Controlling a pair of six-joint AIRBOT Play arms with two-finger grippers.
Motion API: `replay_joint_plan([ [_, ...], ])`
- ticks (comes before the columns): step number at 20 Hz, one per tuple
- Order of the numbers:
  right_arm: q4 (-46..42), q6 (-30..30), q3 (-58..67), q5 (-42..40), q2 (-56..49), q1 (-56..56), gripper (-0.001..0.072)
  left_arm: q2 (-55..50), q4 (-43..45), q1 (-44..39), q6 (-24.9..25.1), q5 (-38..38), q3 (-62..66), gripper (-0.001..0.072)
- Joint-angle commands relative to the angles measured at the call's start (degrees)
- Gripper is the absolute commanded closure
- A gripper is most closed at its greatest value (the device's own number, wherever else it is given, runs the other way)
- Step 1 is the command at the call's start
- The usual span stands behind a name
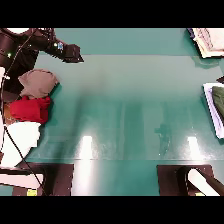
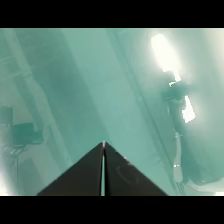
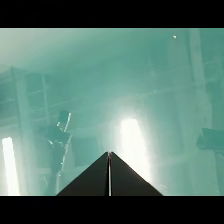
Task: Fold the shirts.
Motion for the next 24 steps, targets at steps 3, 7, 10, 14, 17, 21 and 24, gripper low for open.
replay_joint_plan([
  [3, 0.11, 0.0, -0.02, 0.11, 0.04, 0.28, 0.0692, 0.04, 0.0, 0.02, 0.0, 0.02, 0.0, 0.0682],
  [7, 0.13, -0.02, -0.02, 0.13, 0.04, 0.28, 0.0692, 0.04, 0.02, 0.02, 0.02, 0.02, 0.02, 0.0682],
  [10, 0.11, 0.0, -0.02, 0.17, 0.04, 0.26, 0.0692, 0.04, 0.02, 0.02, 0.0, 0.02, 0.02, 0.0682],
  [14, 0.11, 0.0, -0.02, 0.15, 0.04, 0.26, 0.0692, 0.04, -0.59, 0.02, 0.31, 1.14, 0.0, 0.0682],
  [17, 0.11, 0.0, -0.02, 0.15, 0.04, 0.28, 0.0692, 0.04, 6.88, 0.2, 1.79, 6.75, 0.07, 0.0035],
  [21, 0.11, -0.02, -0.04, 0.09, 0.04, 0.28, 0.0692, -1.16, 41.57, 0.72, -10.45, 8.68, -0.74, -0.0008],
  [24, 0.13, 0.0, -0.04, 0.13, 0.04, 0.28, 0.0692, -4.39, 44.11, 6.16, -14.4, 9.01, -5.62, -0.0008],
])
